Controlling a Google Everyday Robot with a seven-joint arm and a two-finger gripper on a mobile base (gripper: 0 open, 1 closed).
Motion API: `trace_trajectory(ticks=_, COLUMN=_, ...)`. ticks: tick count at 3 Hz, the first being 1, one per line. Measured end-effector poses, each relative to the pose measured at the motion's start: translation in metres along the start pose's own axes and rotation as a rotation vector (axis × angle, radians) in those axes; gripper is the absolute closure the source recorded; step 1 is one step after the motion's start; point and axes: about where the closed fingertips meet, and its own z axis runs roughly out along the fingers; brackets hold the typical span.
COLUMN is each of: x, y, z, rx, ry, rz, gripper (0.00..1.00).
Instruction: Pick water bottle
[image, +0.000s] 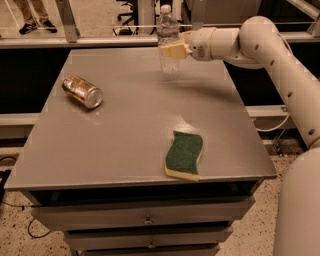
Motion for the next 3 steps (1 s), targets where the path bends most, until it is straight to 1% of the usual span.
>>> trace_trajectory(ticks=1, x=-0.024, y=0.014, z=-0.023, rx=-0.048, ry=-0.068, rz=0.014, gripper=1.00)
trace_trajectory(ticks=2, x=-0.045, y=0.034, z=-0.045, rx=-0.116, ry=-0.089, rz=0.022, gripper=1.00)
trace_trajectory(ticks=3, x=-0.044, y=0.037, z=-0.045, rx=-0.129, ry=-0.087, rz=0.023, gripper=1.00)
